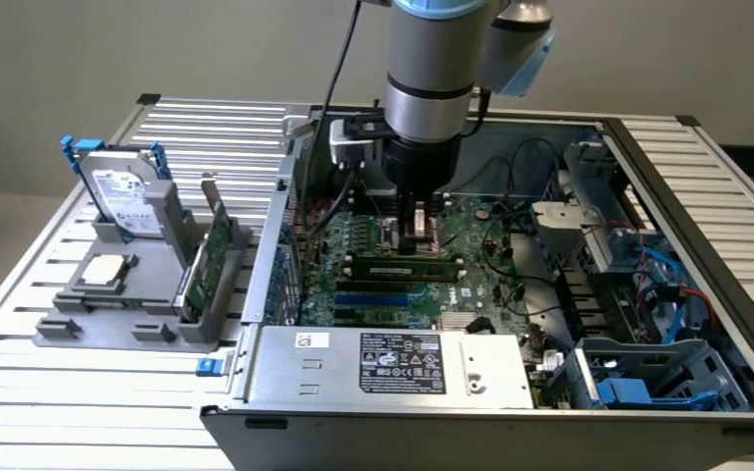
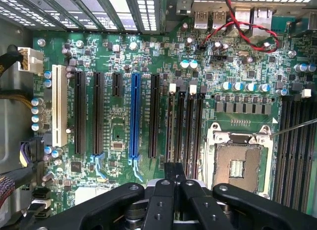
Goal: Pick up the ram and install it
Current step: 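Press down the ram until it locks into place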
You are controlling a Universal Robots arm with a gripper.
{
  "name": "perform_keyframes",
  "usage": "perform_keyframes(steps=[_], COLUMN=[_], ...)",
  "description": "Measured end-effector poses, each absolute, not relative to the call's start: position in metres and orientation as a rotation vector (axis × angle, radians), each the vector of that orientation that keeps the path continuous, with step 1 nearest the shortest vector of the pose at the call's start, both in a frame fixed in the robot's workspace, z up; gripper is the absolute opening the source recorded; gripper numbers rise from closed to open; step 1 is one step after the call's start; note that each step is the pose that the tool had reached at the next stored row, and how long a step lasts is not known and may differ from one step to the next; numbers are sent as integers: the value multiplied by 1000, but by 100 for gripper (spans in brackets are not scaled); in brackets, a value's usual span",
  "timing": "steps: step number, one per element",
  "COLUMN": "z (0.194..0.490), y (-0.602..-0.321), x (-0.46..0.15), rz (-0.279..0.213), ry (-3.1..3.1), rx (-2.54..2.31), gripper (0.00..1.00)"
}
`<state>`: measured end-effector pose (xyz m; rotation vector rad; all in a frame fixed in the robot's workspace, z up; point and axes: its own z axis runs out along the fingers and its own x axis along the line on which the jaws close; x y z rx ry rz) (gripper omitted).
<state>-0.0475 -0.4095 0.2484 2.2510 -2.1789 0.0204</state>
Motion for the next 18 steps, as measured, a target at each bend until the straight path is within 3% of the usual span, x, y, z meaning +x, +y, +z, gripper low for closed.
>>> perform_keyframes(steps=[18], z=[233], y=[-409], x=[-50], rz=[-1], ry=[-2173], rx=[2245], gripper=[11])
